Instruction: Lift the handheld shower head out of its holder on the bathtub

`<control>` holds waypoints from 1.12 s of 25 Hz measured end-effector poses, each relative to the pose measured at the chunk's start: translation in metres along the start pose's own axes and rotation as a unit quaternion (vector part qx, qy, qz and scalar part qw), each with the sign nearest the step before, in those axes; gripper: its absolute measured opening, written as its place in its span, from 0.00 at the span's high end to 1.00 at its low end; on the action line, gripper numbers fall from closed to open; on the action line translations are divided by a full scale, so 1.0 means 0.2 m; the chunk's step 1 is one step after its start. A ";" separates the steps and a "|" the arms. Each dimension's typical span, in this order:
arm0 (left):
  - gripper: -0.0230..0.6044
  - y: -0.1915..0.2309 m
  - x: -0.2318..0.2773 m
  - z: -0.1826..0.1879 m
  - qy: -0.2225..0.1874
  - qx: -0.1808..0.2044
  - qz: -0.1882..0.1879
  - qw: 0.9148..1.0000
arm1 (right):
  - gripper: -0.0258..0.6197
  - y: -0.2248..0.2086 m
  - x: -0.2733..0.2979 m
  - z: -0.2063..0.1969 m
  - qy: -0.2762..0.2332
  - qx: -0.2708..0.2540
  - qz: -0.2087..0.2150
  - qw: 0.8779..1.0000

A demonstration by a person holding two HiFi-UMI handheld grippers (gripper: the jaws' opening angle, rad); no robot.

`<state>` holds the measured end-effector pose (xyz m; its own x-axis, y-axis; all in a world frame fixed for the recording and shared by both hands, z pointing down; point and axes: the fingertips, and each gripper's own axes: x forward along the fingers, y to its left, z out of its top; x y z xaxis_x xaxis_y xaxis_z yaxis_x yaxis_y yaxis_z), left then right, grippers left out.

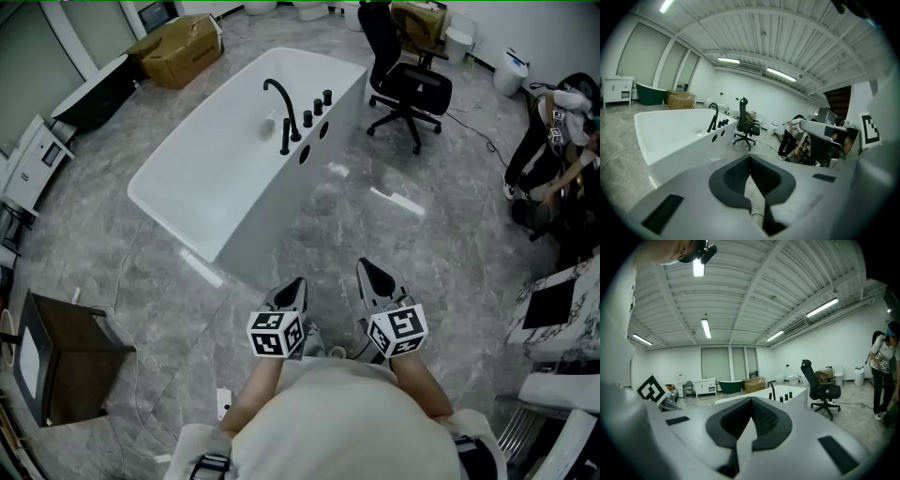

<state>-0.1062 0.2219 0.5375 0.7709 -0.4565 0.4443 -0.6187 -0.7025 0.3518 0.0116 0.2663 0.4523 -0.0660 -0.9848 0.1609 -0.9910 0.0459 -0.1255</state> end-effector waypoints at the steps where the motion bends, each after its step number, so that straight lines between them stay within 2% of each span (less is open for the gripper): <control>1: 0.93 -0.01 -0.02 -0.01 0.000 0.004 -0.001 1.000 | 0.93 0.01 -0.02 -0.01 -0.001 0.002 0.000 1.000; 17: 0.93 -0.07 -0.16 -0.05 -0.015 0.009 0.002 1.000 | 0.93 0.12 -0.13 -0.06 0.008 0.012 0.023 1.000; 28: 0.93 -0.14 -0.15 -0.13 -0.010 0.002 0.015 1.000 | 0.93 0.07 -0.23 -0.12 0.012 0.035 0.030 0.999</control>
<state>-0.1162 0.2707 0.5353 0.7549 -0.4877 0.4385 -0.6410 -0.6900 0.3362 -0.0010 0.3167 0.4663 -0.1296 -0.9762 0.1739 -0.9744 0.0929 -0.2047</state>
